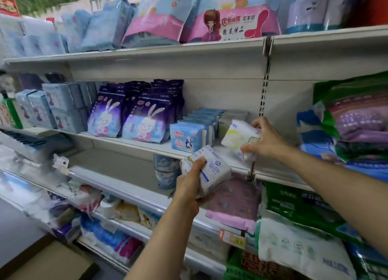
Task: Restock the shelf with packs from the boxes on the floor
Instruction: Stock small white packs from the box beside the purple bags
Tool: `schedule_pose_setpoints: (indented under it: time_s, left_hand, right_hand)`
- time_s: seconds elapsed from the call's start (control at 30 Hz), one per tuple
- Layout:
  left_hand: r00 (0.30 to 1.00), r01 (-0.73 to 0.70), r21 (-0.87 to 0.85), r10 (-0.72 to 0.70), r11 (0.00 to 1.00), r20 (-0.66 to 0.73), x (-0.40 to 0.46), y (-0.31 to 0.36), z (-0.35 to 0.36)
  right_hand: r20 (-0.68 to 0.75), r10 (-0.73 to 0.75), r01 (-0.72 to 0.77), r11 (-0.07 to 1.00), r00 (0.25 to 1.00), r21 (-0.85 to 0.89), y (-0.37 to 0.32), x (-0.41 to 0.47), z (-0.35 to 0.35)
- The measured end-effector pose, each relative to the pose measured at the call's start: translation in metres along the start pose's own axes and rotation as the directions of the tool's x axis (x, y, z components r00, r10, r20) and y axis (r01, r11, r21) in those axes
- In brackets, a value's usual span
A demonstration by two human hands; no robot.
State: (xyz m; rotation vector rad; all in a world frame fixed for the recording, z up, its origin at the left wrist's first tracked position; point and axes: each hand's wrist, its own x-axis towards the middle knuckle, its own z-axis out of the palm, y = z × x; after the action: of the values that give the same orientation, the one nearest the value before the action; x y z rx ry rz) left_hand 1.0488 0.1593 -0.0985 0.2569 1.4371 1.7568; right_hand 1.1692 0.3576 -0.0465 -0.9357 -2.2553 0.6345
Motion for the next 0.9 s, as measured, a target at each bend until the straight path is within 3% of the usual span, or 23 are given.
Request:
schedule_pose_setpoints:
  time_s: [0.1,0.3,0.67,0.9]
  left_hand:
    - [0.999,0.03,0.018,-0.03,0.999,0.033,0.007,0.002,-0.004]
    - [0.995,0.036,0.013,-0.037,0.999,0.093,0.019,0.009,-0.005]
    - [0.99,0.075,0.007,-0.076,0.997,0.118,0.035,0.015,-0.017]
    - [0.988,0.071,0.018,-0.073,0.997,0.137,0.04,0.017,-0.025]
  right_hand:
    - [0.108,-0.083,0.094,0.99,0.991,-0.102,0.012,0.013,0.014]
    - [-0.02,-0.133,0.123,0.954,0.991,-0.274,0.002,0.025,0.037]
    - [-0.016,-0.108,0.093,0.909,0.994,-0.406,-0.006,0.052,0.049]
    - [0.031,-0.114,0.11,0.795,0.993,-0.597,-0.008,0.053,0.044]
